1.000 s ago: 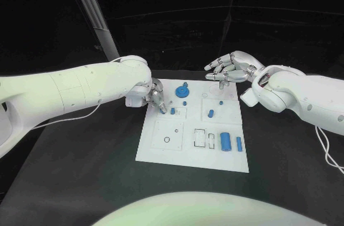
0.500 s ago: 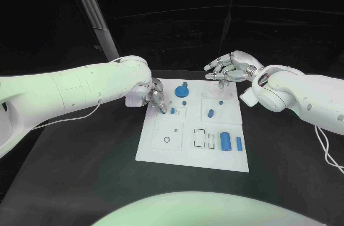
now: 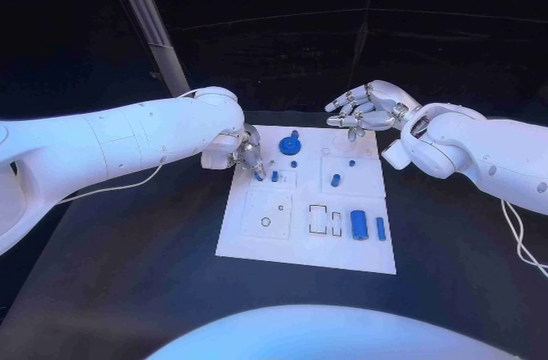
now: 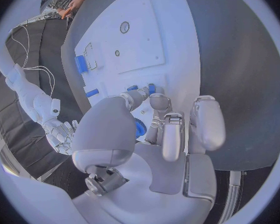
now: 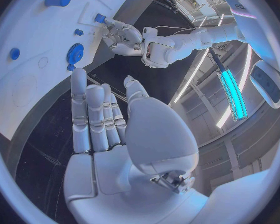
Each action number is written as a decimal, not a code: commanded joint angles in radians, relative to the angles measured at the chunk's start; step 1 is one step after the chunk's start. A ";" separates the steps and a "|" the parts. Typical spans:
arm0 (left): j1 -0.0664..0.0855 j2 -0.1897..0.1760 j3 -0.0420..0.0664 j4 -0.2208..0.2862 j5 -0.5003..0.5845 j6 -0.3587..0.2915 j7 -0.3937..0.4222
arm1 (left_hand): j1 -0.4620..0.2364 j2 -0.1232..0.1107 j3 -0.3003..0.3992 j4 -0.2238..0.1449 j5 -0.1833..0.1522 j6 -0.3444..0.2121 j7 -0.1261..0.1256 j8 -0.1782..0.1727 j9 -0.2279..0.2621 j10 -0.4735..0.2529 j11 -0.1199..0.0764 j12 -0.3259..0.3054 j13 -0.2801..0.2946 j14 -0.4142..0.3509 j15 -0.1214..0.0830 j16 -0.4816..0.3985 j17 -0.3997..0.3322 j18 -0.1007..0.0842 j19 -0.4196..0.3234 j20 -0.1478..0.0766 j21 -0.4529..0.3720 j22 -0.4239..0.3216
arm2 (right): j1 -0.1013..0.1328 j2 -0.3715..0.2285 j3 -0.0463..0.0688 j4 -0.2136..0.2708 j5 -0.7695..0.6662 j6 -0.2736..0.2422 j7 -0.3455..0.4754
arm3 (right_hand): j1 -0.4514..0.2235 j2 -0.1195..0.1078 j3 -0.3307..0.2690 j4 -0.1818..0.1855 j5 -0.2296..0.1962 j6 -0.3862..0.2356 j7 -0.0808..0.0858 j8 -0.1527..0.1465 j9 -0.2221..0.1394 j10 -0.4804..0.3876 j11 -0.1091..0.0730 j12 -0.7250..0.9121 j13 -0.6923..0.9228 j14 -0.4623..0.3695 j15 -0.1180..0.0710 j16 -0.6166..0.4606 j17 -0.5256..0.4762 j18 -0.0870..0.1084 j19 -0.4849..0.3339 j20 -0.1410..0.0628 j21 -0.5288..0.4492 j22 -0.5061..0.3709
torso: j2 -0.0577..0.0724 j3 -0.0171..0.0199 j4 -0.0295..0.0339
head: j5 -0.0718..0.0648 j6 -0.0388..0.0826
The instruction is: Assemble the parts on the task board
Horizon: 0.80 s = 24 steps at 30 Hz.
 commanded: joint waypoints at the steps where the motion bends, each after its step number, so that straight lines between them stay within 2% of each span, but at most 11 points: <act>1: -0.007 0.006 -0.003 -0.003 0.004 0.029 -0.030 | -0.019 0.000 0.081 -0.077 0.003 0.007 -0.007 0.002 0.001 0.007 0.000 0.006 0.000 0.104 0.005 0.003 0.263 0.010 0.006 0.000 0.002 0.060 | 0.002 0.001 0.001 0.002 0.000 0.003 0.010 | 0.000 0.003 0.000 0.003 0.005 -0.008 0.002 0.003 0.001 -0.005 -0.001 0.006 -0.001 -0.006 -0.002 0.006 -0.001 0.005 -0.007 0.003 -0.005 0.001 | 0.000 0.0003 -0.0006 | -0.001 -0.002; 8: -0.010 0.012 -0.003 -0.008 0.009 0.036 -0.036 | -0.044 0.004 0.074 -0.067 0.003 0.014 -0.010 0.001 0.000 0.009 -0.002 0.009 0.003 0.104 0.003 0.003 0.263 0.010 0.007 -0.001 0.004 0.061 | 0.002 0.000 0.001 0.002 0.000 0.003 0.009 | 0.000 0.003 0.000 0.003 0.005 -0.008 0.002 0.003 0.001 -0.005 -0.001 0.006 -0.001 -0.006 -0.002 0.006 -0.001 0.005 -0.007 0.003 -0.005 0.001 | 0.000 0.0002 0.0004 | -0.005 -0.004; 15: -0.011 0.012 -0.003 -0.007 0.012 0.036 -0.040 | -0.087 -0.013 0.051 -0.055 0.003 0.024 -0.014 -0.002 -0.002 0.012 -0.004 0.014 0.009 0.104 0.001 0.003 0.263 0.009 0.008 -0.003 0.007 0.065 | 0.002 0.001 0.001 0.002 0.000 0.003 0.009 | 0.000 0.003 0.000 0.003 0.005 -0.008 0.002 0.003 0.001 -0.005 -0.001 0.006 -0.001 -0.006 -0.002 0.006 -0.001 0.005 -0.007 0.003 -0.005 0.001 | -0.001 0.0000 0.0011 | -0.006 -0.004; 24: -0.011 0.013 -0.003 -0.009 0.012 0.023 -0.045 | -0.160 -0.023 0.026 -0.025 0.004 0.040 -0.018 -0.012 -0.009 0.016 -0.007 0.022 0.015 0.104 -0.002 0.003 0.263 0.008 0.011 -0.006 0.011 0.069 | 0.002 0.002 0.001 0.002 0.000 0.003 0.009 | 0.000 0.003 0.000 0.003 0.005 -0.008 0.002 0.003 0.001 -0.005 -0.001 0.006 -0.001 -0.006 -0.002 0.006 -0.001 0.005 -0.007 0.003 -0.005 0.001 | 0.000 -0.0003 0.0007 | -0.007 -0.003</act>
